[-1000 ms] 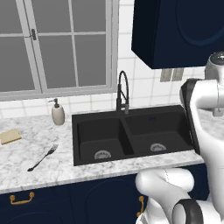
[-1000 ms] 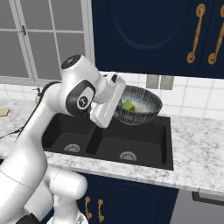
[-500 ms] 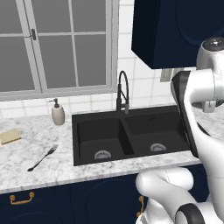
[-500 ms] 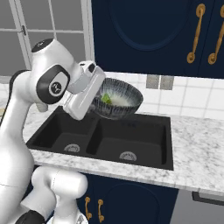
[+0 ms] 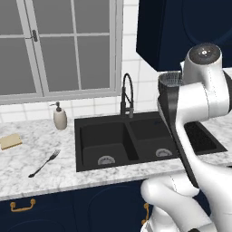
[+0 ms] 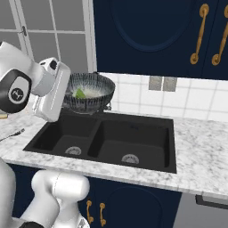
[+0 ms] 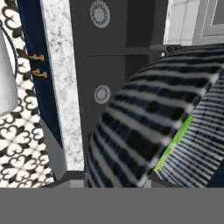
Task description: Pick the lemon wedge from the sink and place it in the bowl. Then pick the bowl and place it in the microwave. Then close the microwave door and press the start button.
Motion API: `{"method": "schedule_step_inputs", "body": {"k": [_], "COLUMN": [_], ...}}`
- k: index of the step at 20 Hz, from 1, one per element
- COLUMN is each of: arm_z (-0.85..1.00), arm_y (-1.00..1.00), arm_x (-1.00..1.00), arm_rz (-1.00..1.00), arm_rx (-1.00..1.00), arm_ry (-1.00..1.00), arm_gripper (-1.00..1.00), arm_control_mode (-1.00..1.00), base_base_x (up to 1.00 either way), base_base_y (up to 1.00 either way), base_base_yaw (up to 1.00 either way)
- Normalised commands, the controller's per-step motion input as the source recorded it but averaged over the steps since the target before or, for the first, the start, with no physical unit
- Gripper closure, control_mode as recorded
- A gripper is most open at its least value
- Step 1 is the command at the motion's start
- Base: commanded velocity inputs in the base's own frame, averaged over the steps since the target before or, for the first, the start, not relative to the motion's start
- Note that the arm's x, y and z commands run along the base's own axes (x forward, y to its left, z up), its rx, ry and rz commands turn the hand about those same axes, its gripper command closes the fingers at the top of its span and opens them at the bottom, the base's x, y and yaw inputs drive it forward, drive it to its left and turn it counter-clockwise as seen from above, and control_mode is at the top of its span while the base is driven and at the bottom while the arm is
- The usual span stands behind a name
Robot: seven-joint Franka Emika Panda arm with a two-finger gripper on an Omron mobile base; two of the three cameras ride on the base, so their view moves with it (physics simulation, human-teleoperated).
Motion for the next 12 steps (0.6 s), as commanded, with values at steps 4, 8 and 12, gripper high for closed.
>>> {"method": "schedule_step_inputs", "body": {"k": [4, 8, 12], "arm_z": [0.09, 0.0, 0.0], "arm_y": [0.49, 0.16, 0.04], "arm_x": [0.0, 0.0, 0.0], "arm_rz": [0.08, 0.09, 0.02], "arm_rx": [0.0, 0.03, 0.0], "arm_ry": [0.0, 0.01, 0.0], "arm_gripper": [1.0, 1.0, 1.0], "arm_control_mode": [-1.0, -1.0, 1.0], "base_base_x": [0.0, 0.0, -0.24], "base_base_y": [0.0, 0.0, 0.05], "base_base_yaw": [0.0, 0.0, 0.01]}}
